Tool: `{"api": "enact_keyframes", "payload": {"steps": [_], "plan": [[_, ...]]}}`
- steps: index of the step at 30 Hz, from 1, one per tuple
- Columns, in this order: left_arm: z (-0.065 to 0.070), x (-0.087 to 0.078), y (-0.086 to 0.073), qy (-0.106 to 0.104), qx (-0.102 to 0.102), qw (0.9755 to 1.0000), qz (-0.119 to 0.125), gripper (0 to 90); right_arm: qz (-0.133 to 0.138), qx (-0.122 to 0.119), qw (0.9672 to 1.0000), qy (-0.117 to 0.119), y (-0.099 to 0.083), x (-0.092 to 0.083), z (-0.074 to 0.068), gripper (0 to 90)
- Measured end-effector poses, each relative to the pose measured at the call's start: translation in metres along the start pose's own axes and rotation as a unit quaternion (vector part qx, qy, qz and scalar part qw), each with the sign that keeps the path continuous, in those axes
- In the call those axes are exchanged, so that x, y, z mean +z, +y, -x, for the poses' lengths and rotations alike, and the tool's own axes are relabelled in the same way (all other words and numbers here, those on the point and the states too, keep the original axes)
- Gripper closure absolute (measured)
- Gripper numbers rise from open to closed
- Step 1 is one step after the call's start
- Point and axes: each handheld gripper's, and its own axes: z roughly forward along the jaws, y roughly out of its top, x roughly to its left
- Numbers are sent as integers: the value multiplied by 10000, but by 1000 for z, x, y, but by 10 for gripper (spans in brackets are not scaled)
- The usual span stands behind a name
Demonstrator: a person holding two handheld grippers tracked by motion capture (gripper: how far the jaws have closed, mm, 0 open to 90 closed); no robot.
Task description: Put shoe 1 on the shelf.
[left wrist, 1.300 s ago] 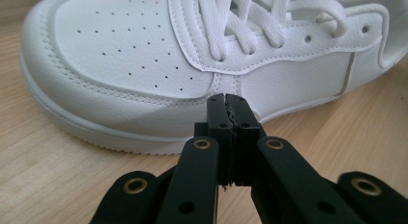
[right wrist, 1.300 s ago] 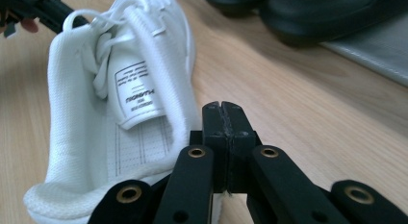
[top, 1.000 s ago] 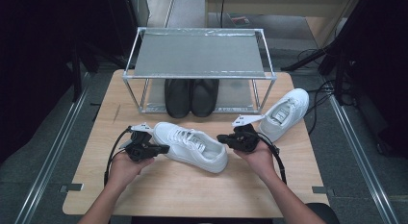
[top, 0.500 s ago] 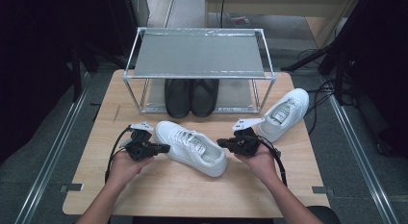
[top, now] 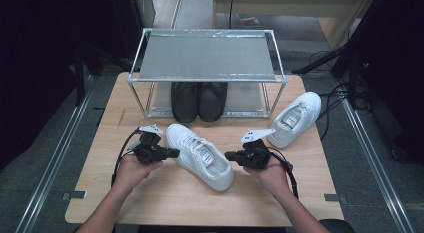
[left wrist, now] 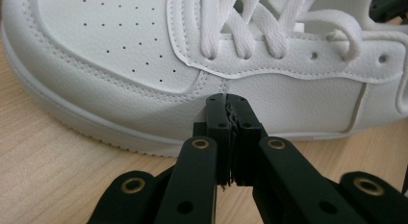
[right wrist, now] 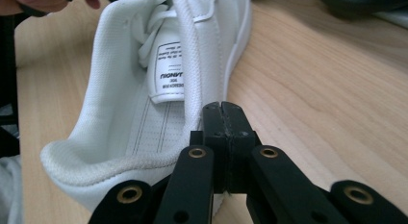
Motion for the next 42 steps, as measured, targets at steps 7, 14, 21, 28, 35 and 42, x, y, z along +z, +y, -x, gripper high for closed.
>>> {"api": "enact_keyframes", "payload": {"steps": [7, 14, 21, 28, 35, 42], "plan": [[-4, 2, 3, -81, -49, 10000, 32, 888, -66, -80, 9999, 103, -4, 0, -12, 900], [-8, 3, 4, -208, -151, 9997, 37, 888, -71, -74, 9998, 167, -7, 0, -18, 900], [-7, 3, 4, -192, -204, 9996, 33, 883, -136, -88, 9996, 247, -8, 0, -23, 900], [-6, 4, 5, -164, -217, 9996, 32, 879, -196, -152, 9988, 414, -8, 3, -33, 900], [-3, 4, 8, -15, -51, 10000, -68, 879, -192, -163, 9986, 465, -9, 5, -36, 900], [-3, 6, 10, 36, -91, 10000, 0, 879, -208, -167, 9976, 646, -9, 9, -40, 900]]}}
